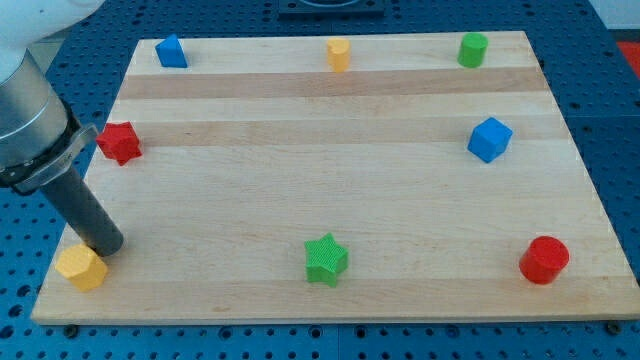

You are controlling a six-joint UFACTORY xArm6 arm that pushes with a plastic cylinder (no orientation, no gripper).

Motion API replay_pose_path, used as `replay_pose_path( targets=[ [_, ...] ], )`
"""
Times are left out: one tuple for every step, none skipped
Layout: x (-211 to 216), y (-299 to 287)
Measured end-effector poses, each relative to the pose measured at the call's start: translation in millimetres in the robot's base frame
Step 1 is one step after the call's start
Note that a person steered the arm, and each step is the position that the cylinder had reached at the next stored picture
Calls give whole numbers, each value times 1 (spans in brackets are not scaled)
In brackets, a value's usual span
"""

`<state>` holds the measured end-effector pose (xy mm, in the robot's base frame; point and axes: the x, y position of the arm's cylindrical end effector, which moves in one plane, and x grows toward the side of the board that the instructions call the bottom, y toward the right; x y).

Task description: Slightly push the yellow heart to the top center

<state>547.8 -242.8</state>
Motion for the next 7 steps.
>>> replay_pose_path(
  targets=[
    [-2, 10],
    [-11, 32],
    [-17, 52],
    [-35, 71],
    [-68, 87],
    [-113, 105],
    [-156, 133]
  ],
)
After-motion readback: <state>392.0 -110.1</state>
